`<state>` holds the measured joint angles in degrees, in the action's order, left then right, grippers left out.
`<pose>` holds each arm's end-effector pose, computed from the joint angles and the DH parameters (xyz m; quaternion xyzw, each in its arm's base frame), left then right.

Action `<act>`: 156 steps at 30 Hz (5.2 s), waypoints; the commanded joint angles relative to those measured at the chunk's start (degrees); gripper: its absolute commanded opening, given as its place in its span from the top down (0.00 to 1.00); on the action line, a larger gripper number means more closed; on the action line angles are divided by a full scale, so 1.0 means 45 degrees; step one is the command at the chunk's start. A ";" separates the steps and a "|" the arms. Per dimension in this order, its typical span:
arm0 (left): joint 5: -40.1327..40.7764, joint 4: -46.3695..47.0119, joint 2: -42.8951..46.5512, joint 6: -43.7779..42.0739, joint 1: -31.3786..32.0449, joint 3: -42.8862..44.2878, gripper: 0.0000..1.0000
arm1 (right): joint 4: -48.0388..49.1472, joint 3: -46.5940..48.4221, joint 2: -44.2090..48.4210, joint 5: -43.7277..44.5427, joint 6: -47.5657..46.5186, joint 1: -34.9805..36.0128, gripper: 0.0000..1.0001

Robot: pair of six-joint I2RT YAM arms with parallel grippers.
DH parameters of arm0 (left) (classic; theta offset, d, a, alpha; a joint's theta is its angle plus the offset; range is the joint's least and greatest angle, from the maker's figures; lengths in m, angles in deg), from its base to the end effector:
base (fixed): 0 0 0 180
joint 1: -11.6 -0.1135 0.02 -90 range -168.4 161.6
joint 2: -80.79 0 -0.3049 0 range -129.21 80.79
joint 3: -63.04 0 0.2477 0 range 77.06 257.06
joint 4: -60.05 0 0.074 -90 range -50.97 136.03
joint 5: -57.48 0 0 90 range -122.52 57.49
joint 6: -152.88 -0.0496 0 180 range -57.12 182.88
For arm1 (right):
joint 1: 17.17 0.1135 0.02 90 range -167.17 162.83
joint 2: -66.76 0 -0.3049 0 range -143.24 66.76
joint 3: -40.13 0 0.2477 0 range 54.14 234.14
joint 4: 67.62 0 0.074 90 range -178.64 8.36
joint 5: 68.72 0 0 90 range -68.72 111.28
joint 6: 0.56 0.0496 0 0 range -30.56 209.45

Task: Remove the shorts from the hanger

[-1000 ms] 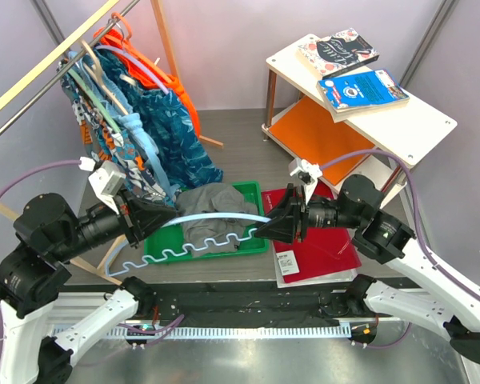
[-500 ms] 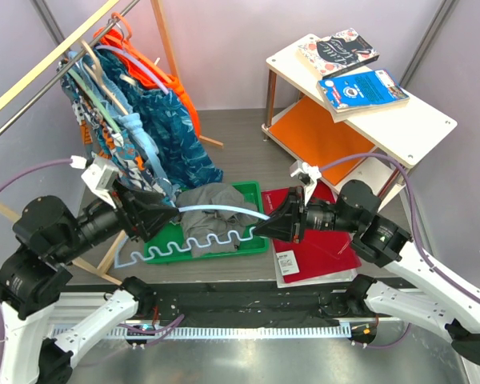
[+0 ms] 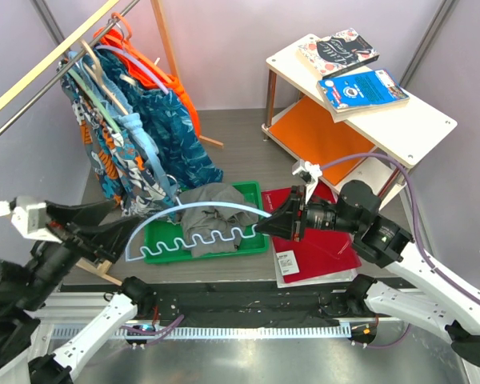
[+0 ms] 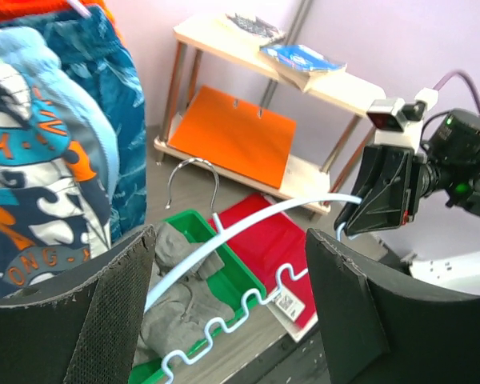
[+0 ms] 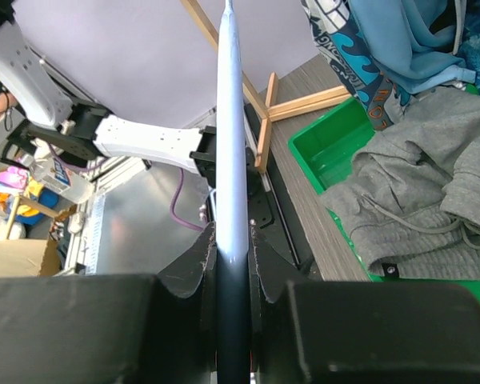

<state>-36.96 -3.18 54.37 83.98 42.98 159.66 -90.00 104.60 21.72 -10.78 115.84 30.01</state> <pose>-0.0418 0.0210 0.4972 0.0882 0.6571 -0.3538 0.6598 0.0854 0.1309 0.4057 -0.3127 0.6512 0.5567 0.4102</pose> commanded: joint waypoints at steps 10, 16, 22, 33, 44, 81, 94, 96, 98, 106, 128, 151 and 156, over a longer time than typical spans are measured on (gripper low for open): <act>0.2177 -0.0839 0.2158 0.0916 0.0000 -0.0525 0.20 | 0.2424 0.4132 -0.3268 0.3115 -0.0785 0.2911 0.99; 0.2628 -0.1232 0.2861 0.1072 0.0000 -0.0857 0.18 | 0.2619 0.6535 -0.5496 0.5520 -0.1256 0.3852 0.99; 0.3273 -0.1739 0.3213 0.0858 0.0020 -0.0389 0.16 | 0.3030 0.8860 -0.7743 0.7061 -0.1937 0.4455 0.99; 0.3527 -0.2228 0.3311 0.0350 0.0020 -0.0350 0.15 | 0.3946 1.0291 -0.9406 0.8704 -0.2934 0.5413 0.99; 0.3663 -0.2580 0.3155 -0.0021 0.0020 -0.0213 0.15 | 0.5332 0.9608 -0.9171 0.9507 -0.2409 0.5844 0.99; 0.3743 -0.2561 0.3311 -0.0295 0.0000 0.0236 0.14 | 0.5062 1.1228 -1.2158 0.4116 -0.3286 0.6019 0.99; 0.3079 -0.1545 0.3858 -0.0041 0.0020 0.0217 0.14 | 0.4339 1.0937 -1.2024 0.4895 -0.3365 0.6332 0.46; 0.2981 -0.1486 0.3839 -0.0002 0.0020 0.0139 0.14 | 0.4280 1.0469 -1.1614 0.5245 -0.3268 0.6332 0.39; 0.2942 -0.1447 0.3839 0.0037 0.0020 0.0100 0.14 | 0.4357 0.9827 -1.1205 0.5559 -0.3073 0.6332 0.34; 0.3078 -0.1310 0.3897 -0.0099 0.0020 -0.0037 0.14 | 0.4317 0.7774 -0.8688 0.7281 -0.1823 0.6254 0.17; 0.2903 -0.1388 0.4015 -0.0002 0.0020 0.0060 0.14 | 0.3031 1.1222 -1.1005 0.9388 -0.1546 0.4438 0.58; 0.3136 -0.1896 0.3839 -0.0100 0.0157 0.0822 0.14 | 0.1467 1.5817 -1.5538 0.9877 -0.2623 0.4360 0.55; 0.3176 -0.1994 0.3917 -0.0080 0.0176 0.0842 0.14 | 0.1467 1.6891 -1.6163 0.9858 -0.2584 0.4223 0.67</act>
<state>-23.08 -11.73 72.10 83.68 43.48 163.01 -84.82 175.59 -49.27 33.51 104.71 48.98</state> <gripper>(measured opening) 0.861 0.378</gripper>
